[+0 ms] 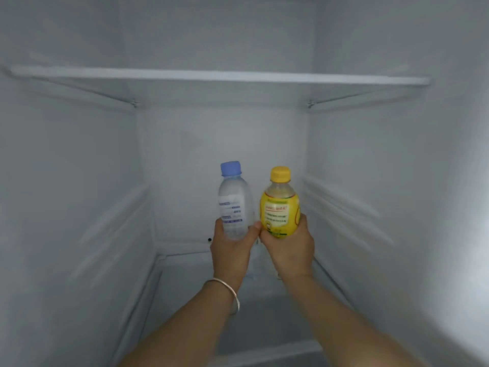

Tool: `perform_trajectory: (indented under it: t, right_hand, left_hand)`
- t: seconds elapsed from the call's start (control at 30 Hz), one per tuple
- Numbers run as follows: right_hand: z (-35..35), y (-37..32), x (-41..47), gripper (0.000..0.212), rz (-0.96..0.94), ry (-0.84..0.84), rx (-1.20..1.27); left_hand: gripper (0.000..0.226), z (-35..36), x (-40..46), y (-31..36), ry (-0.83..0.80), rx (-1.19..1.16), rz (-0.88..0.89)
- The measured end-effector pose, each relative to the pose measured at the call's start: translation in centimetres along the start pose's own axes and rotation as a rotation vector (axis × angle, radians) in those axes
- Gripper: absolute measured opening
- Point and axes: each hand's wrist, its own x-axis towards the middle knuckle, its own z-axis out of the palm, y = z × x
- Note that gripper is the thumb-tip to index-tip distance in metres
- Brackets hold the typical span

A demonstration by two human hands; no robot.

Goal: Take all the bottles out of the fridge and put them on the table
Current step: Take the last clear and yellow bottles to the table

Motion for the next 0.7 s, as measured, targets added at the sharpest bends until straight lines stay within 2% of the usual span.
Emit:
perform_trajectory:
  t: [0.2, 0.3, 0.4, 0.47, 0.57, 0.7]
  right_hand:
    - [-7.1, -5.2, -10.3, 0.057, 0.01, 0.024, 0.017]
    - [-12.0, -6.5, -18.5, 0.05, 0.032, 0.097, 0.007]
    - [-17.2, -6.9, -26.4, 0.045, 0.069, 0.164, -0.028]
    - [-20.7, -6.9, -30.9, 0.046, 0.119, 0.19, -0.064]
    - [-26.3, -6.8, -36.7, 0.053, 0.202, 0.218, -0.136]
    - [-33.9, -6.3, -42.8, 0.05, 0.287, 0.272, -0.193]
  left_hand:
    - [0.03, -5.4, -11.1, 6.1, -0.149, -0.108, 0.023]
    - [0.049, -8.9, -18.1, 7.3, -0.31, -0.135, -0.055]
    - [0.054, -11.5, -25.6, 7.8, -0.458, -0.158, -0.094]
    - [0.053, -12.5, -30.5, 8.2, -0.517, -0.177, -0.126]
    - [0.041, -13.0, -37.7, 9.1, -0.627, -0.229, -0.167]
    - [0.057, -12.0, -46.4, 10.2, -0.717, -0.259, -0.223]
